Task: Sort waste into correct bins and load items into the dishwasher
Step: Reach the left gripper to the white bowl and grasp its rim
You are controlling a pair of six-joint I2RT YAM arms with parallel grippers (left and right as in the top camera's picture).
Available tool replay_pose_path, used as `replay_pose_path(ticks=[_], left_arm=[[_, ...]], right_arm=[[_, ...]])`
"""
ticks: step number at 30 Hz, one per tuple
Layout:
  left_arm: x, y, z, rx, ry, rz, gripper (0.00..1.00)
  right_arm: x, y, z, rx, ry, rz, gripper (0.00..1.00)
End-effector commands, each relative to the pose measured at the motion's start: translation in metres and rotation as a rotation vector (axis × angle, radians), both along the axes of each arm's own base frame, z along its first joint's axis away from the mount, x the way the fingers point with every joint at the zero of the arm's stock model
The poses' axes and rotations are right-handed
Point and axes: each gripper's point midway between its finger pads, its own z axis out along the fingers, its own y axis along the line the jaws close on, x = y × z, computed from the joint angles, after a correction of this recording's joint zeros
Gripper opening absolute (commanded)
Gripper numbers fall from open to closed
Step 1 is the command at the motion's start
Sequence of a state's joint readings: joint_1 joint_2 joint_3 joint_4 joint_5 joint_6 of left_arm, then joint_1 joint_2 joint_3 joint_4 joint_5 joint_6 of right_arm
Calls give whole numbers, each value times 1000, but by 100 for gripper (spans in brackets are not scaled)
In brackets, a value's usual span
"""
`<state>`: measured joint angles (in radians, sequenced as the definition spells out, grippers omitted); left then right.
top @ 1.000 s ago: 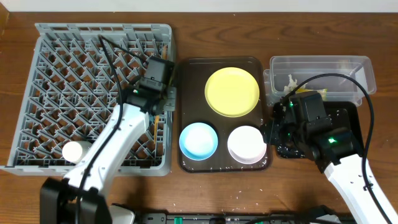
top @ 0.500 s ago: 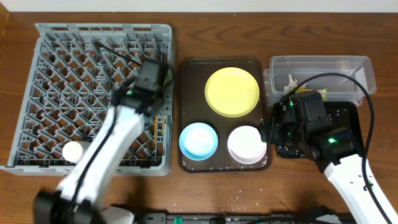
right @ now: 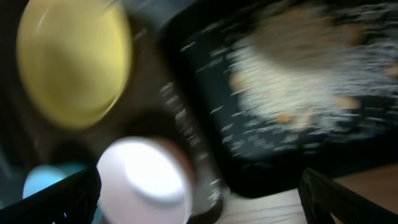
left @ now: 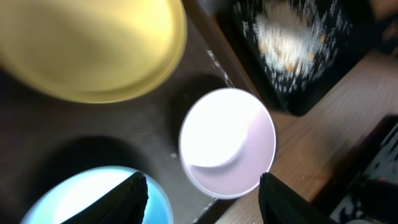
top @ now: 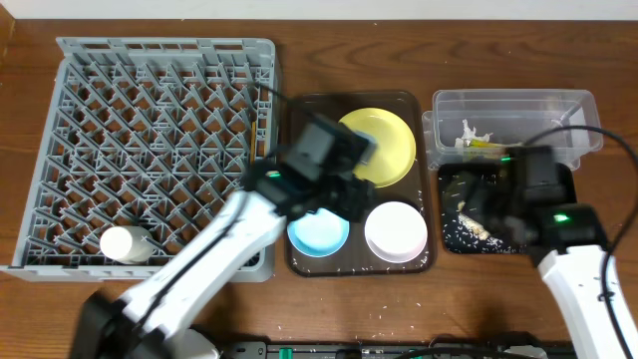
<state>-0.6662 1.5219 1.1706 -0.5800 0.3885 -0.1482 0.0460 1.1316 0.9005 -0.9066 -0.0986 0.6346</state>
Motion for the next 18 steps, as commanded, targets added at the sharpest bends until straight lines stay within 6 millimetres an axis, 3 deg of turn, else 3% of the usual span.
replay_pose_path(ticks=[1,6,9,10,11,14,18], left_arm=[[-9,-20,-40,53,72,-77,58],[-10,-31,-95,165,102,-96,54],[-6,-29,-119,247,72,-85,45],[-6,-31,-123,251,69,-90,38],[-6,-32,-125,251,68,-91,34],[-2,-35,-126,246,47,-85,12],[4,-38,-110,229,31,-61,7]], right_arm=[[1,-29,1,9,-3,-60,99],[-4,-40,0,22,15,-100,99],[-4,-39,0,22,15,-99,99],[-4,-39,0,22,15,-99,99],[-4,-39,0,22,15,-99,99],[-4,-39,0,22,16,-99,99],[-5,-39,-1,22,17,-98,99]])
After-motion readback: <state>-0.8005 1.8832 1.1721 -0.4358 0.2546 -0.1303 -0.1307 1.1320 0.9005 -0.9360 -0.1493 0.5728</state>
